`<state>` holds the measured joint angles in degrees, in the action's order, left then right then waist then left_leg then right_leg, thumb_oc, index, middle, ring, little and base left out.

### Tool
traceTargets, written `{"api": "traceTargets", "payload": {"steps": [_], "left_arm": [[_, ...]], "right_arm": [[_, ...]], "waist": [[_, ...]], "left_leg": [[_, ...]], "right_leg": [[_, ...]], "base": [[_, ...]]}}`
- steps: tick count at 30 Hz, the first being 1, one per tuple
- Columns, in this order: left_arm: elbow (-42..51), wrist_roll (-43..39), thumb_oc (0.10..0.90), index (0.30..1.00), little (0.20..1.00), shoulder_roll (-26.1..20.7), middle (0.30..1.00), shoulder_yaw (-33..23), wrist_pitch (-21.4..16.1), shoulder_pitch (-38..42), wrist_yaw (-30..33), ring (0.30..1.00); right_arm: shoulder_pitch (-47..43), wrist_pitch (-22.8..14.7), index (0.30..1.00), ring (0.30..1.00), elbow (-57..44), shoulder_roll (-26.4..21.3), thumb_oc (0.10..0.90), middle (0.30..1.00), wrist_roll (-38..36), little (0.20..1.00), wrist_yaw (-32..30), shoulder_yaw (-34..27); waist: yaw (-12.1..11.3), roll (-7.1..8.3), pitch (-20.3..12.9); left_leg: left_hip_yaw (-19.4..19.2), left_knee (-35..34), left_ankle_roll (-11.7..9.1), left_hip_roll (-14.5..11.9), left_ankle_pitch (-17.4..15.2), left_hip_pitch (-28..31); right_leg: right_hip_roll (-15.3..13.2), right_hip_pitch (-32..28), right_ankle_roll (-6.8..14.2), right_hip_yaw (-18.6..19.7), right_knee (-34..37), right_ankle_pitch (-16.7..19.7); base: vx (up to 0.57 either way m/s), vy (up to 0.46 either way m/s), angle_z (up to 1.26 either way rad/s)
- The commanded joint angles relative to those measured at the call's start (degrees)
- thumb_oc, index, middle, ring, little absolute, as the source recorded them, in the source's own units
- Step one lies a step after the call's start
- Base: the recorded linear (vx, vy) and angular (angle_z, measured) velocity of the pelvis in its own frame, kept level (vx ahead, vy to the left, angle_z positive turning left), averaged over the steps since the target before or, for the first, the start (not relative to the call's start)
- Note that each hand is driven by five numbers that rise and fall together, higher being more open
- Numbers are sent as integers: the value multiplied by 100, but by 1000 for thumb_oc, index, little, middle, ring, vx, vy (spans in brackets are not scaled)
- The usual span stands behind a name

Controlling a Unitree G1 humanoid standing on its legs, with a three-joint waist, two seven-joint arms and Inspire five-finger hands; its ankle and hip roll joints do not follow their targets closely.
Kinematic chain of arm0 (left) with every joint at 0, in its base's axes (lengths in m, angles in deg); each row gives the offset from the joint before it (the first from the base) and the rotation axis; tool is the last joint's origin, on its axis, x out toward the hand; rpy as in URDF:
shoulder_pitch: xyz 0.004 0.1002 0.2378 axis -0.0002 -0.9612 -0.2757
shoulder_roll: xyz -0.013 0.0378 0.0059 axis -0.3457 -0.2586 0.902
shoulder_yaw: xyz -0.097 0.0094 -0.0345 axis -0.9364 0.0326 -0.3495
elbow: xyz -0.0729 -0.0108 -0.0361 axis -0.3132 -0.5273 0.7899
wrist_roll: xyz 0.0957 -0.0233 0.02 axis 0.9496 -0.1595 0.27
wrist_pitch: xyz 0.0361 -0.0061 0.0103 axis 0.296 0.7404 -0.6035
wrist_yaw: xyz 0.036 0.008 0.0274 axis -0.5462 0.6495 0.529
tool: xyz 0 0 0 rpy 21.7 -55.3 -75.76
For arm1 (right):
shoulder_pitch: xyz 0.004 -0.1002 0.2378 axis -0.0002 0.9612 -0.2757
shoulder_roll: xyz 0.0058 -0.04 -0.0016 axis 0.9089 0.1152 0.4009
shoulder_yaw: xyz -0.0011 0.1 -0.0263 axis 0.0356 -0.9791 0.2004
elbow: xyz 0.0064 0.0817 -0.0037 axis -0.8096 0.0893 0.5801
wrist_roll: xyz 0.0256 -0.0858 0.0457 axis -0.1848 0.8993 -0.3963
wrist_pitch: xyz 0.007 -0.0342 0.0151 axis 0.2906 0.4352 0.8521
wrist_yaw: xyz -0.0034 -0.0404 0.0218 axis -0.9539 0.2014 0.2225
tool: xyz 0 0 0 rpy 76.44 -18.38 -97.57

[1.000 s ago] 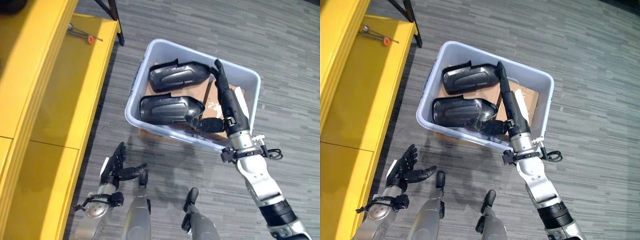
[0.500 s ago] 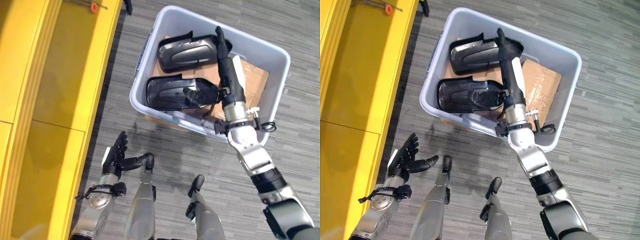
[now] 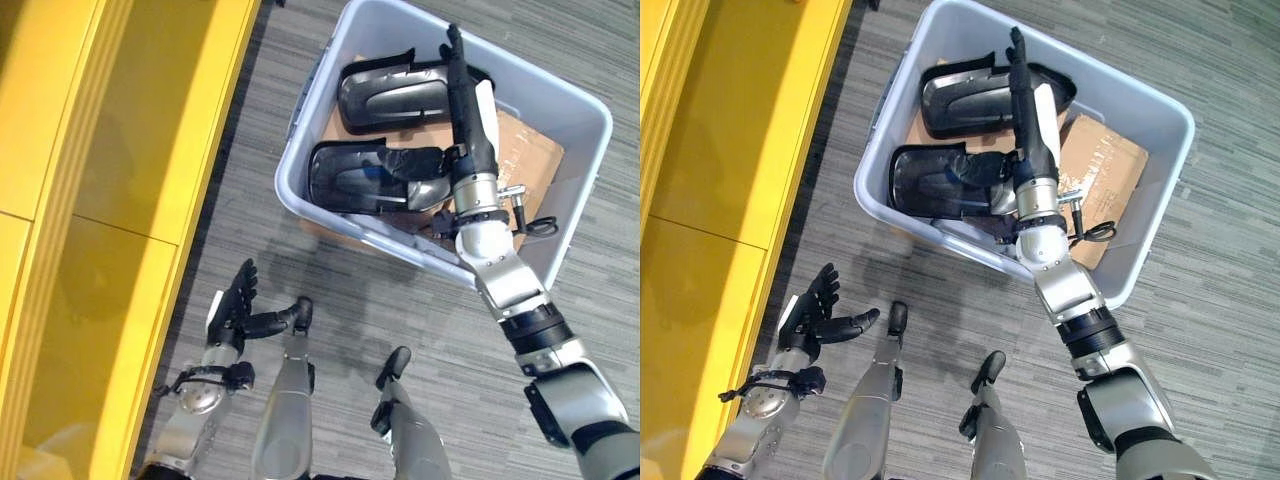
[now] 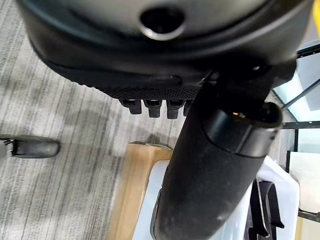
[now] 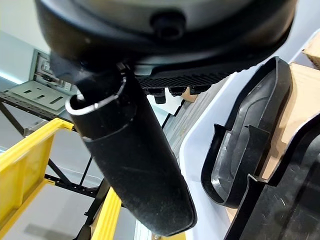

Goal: Move parts from the plastic box to the shelf.

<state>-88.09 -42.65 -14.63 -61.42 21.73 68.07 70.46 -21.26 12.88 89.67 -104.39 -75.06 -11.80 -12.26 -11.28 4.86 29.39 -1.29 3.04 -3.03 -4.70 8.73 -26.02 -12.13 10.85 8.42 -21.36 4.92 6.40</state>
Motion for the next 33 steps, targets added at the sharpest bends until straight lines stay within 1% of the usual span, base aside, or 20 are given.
{"api": "traceTargets", "payload": {"steps": [1,3,7,10,14,15,16,17,19,20,23,25,29,30,33], "left_arm": [[524,-67,900,1000,1000,-332,1000,-90,-466,-83,83,1000],[500,-57,900,1000,1000,-306,1000,-100,-435,-70,133,1000],[511,-42,900,1000,1000,-300,1000,-121,-422,-74,159,1000],[513,-50,900,1000,1000,-273,1000,-120,-409,-42,187,1000],[513,-42,900,1000,1000,-268,1000,-123,-382,-48,180,1000],[511,-50,900,1000,1000,-253,1000,-118,-357,-41,183,1000],[518,-54,900,1000,1000,-250,1000,-115,-342,-50,181,1000],[519,-54,900,1000,1000,-251,1000,-115,-342,-52,181,1000],[497,-59,900,1000,1000,-238,1000,-106,-310,-39,190,1000],[495,-85,900,1000,1000,-229,1000,-102,-297,-27,203,1000],[490,-78,900,1000,1000,-236,1000,-78,-276,-28,203,1000],[497,-104,900,1000,1000,-240,1000,-30,-263,8,217,1000],[495,-125,900,1000,1000,-240,1000,-10,-256,-1,219,1000],[490,-139,900,1000,1000,-240,1000,0,-257,-2,223,1000],[487,-170,900,1000,1000,-248,1000,26,-255,14,222,1000]], "right_arm": [[-643,-451,1000,1000,-383,-107,900,1000,-114,1000,-258,-94],[-496,-487,1000,1000,-474,53,900,1000,-207,1000,-206,-85],[-405,-478,1000,1000,-452,179,900,1000,-317,1000,-126,-22],[-291,-492,1000,1000,-393,352,900,1000,-610,1000,35,104],[-174,-508,1000,1000,-396,398,900,1000,-819,1000,153,171],[-35,-626,1000,1000,-386,534,900,1000,-1347,1000,246,146],[19,-660,1000,1000,-364,591,900,1000,-1532,1000,303,160],[19,-661,1000,1000,-363,591,900,1000,-1534,1000,305,160],[156,-689,1000,1000,-413,652,900,1000,-1768,1000,387,236],[315,-733,1000,1000,-467,736,900,1000,-2074,1000,480,259],[432,-757,1000,1000,-443,799,900,1000,-2275,1000,551,290],[564,-761,1000,1000,-241,864,900,1000,-2598,1000,599,293],[582,-803,1000,1000,-36,932,900,1000,-2890,1000,582,224],[588,-817,1000,1000,78,972,900,1000,-3005,1000,561,202],[537,-855,1000,1000,336,1021,900,1000,-3244,1000,502,86]], "waist": [[-11,79,-147],[-33,90,-115],[-43,112,-98],[-37,127,-60],[-21,138,-49],[-13,146,-33],[-8,153,-25],[-9,154,-26],[16,185,0],[39,207,24],[57,213,33],[92,232,40],[89,233,40],[81,232,37],[67,236,37]], "left_leg": [[98,292,35,-155,-453,-11],[102,294,38,-152,-455,-41],[103,306,45,-151,-466,-76],[109,341,47,-154,-478,-106],[104,338,44,-146,-473,-132],[98,328,43,-150,-469,-137],[92,321,41,-155,-462,-133],[91,319,41,-155,-462,-133],[76,314,41,-168,-462,-126],[79,316,45,-179,-461,-129],[80,304,40,-182,-450,-131],[88,291,33,-198,-438,-159],[82,263,31,-198,-420,-182],[113,249,-24,-222,-536,-110],[121,218,-35,-223,-511,-130]], "right_leg": [[-416,-226,216,-149,-480,-199],[-409,-208,219,-163,-469,-191],[-401,-188,227,-157,-439,-152],[-392,-179,217,-147,-439,-170],[-395,-182,212,-172,-427,-181],[-392,-173,213,-165,-420,-170],[-387,-166,211,-152,-416,-167],[-387,-165,211,-150,-416,-167],[-380,-154,207,-140,-414,-165],[-377,-143,204,-139,-417,-169],[-373,-132,201,-145,-424,-177],[-354,-100,198,-144,-425,-190],[-346,-83,197,-154,-419,-188],[-319,-136,235,-111,-421,-263],[-306,-122,239,-133,-405,-256]], "base": [[0,0,0],[0,0,0],[0,0,0],[0,0,0],[0,0,0],[0,0,0],[0,0,0],[0,0,0],[0,0,0],[0,0,0],[0,0,0],[0,0,0],[14,-8,0],[59,-36,0],[20,-14,0]]}}
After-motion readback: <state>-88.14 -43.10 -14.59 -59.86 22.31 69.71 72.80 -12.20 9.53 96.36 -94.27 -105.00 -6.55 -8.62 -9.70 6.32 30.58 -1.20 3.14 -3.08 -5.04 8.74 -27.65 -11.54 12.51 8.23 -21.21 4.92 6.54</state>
